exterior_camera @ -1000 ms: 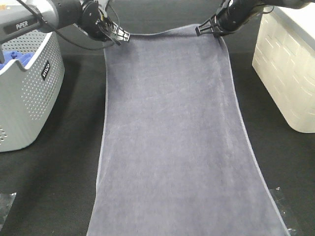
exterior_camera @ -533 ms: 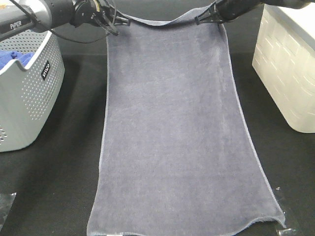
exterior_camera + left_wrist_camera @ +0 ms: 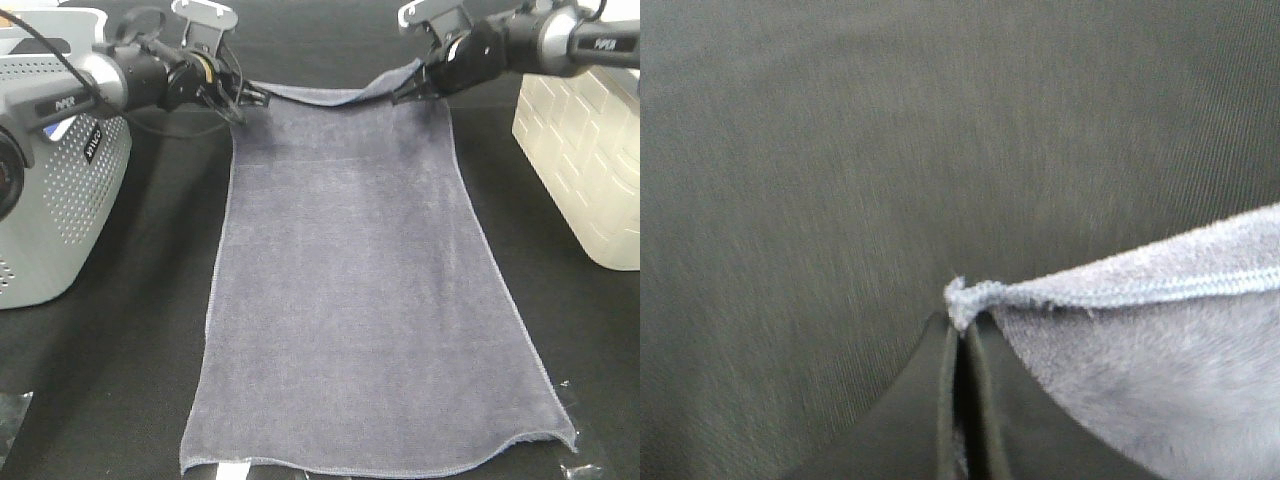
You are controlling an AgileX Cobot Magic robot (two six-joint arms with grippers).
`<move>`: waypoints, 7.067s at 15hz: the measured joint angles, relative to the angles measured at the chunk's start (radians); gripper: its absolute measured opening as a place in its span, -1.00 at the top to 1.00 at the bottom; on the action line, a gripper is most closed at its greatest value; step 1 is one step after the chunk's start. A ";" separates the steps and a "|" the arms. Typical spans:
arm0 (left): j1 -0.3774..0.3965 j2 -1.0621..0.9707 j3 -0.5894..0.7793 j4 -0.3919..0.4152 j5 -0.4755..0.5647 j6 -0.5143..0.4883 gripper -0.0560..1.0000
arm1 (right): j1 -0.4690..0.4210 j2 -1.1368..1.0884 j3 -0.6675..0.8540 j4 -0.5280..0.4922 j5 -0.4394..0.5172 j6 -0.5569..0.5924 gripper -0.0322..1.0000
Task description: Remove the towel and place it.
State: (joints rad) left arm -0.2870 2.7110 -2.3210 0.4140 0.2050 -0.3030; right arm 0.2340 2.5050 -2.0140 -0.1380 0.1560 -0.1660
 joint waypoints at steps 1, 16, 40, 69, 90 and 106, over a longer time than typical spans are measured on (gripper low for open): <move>0.000 0.010 0.000 -0.001 0.012 0.000 0.89 | 0.000 0.015 0.000 0.000 -0.001 0.000 0.94; -0.003 -0.131 0.000 -0.080 0.174 0.000 -0.50 | 0.000 -0.116 0.000 0.131 0.146 0.101 -0.60; -0.041 -1.142 0.702 -0.150 1.008 0.097 -0.51 | 0.000 -0.985 0.571 0.237 1.060 0.101 -0.60; -0.041 -2.522 1.821 -0.473 0.849 0.402 -0.51 | 0.000 -2.395 1.505 0.234 0.914 0.066 -0.57; 0.295 -2.706 1.821 -0.474 0.845 0.403 -0.51 | -0.238 -2.450 1.506 0.234 0.913 0.065 -0.57; 0.299 -2.714 1.821 -0.474 0.845 0.404 -0.50 | -0.242 -2.512 1.508 0.234 0.913 0.065 -0.57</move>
State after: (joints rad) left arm 0.0120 -0.0030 -0.5000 -0.0600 1.0500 0.1010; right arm -0.0080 -0.0070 -0.5060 0.0960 1.0690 -0.1010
